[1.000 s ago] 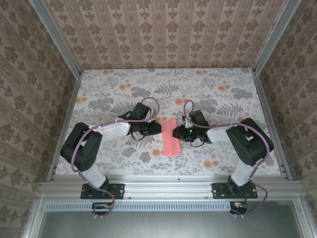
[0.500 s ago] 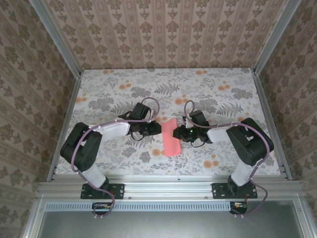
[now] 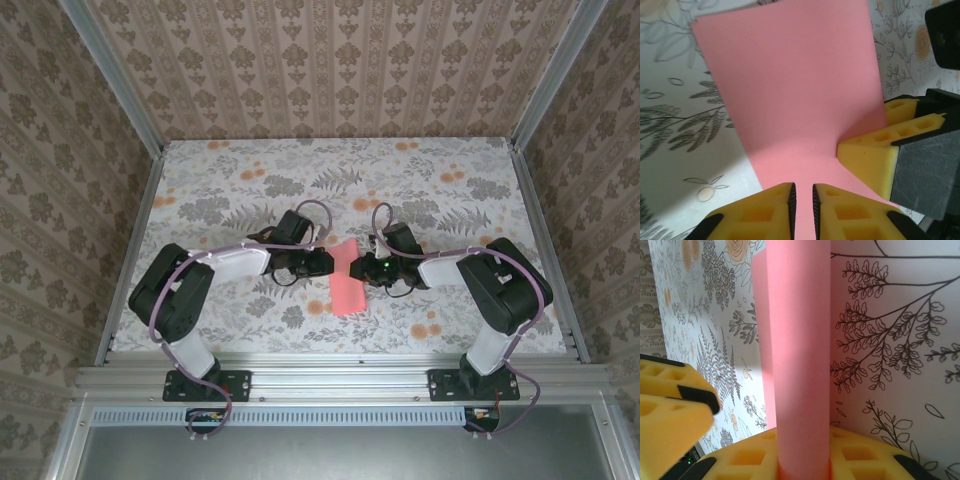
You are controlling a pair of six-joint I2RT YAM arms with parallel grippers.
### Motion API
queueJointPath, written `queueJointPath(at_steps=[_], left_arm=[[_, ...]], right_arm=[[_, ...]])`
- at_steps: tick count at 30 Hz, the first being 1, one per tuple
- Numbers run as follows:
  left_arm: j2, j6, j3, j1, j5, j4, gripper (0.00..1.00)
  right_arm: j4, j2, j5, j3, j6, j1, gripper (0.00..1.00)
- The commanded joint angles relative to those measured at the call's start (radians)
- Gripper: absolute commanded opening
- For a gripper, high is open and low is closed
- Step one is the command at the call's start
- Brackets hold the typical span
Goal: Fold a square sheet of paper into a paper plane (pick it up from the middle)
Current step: Hold the square sheet of paper at the center of the table.
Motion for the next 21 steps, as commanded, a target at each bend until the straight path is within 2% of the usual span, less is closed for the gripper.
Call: queueJointPath(at_steps=[1, 21], left_arm=[[0.036, -0.025, 0.03, -0.022, 0.026, 0.03, 0.18], [0.121, -0.017, 0.007, -0.049, 0.014, 0.033, 0.17]], right_arm=[[-0.021, 0.006, -0.023, -0.014, -0.014, -0.007, 0.25], [-0.039, 0.014, -0.022, -0.003, -0.029, -0.007, 0.25]])
